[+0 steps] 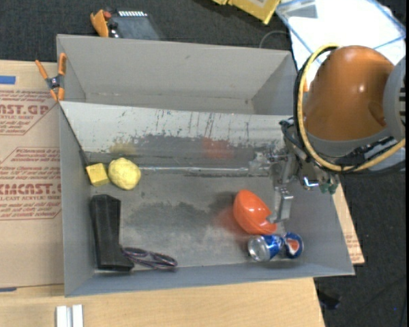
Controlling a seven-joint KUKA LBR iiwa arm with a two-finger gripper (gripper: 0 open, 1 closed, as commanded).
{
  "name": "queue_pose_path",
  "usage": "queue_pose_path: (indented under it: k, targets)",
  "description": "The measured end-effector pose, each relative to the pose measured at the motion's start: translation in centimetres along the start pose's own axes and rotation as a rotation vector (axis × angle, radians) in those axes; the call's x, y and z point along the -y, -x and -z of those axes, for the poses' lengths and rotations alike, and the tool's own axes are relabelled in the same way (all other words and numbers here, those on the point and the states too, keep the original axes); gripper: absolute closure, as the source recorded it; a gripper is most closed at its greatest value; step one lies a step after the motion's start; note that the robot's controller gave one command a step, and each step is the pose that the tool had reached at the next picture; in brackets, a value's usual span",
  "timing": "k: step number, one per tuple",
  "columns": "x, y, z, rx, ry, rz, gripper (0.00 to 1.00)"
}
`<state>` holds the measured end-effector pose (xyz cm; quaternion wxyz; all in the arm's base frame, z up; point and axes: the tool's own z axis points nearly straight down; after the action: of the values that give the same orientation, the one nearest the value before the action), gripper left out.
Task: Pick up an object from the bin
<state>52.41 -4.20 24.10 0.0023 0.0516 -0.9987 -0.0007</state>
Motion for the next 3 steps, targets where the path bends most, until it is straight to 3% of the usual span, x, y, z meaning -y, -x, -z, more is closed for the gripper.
queue_pose_path:
  k: [1, 2, 3]
  targets:
    - [1.8, 0.8, 0.3, 0.019, -0.005, 0.02, 0.0]
    - [0.8, 1.7, -1.6, 0.003, 0.0, 0.293, 0.0]
    - [-0.5, 3.7, -4.3, 0.013, -0.004, 0.242, 0.0]
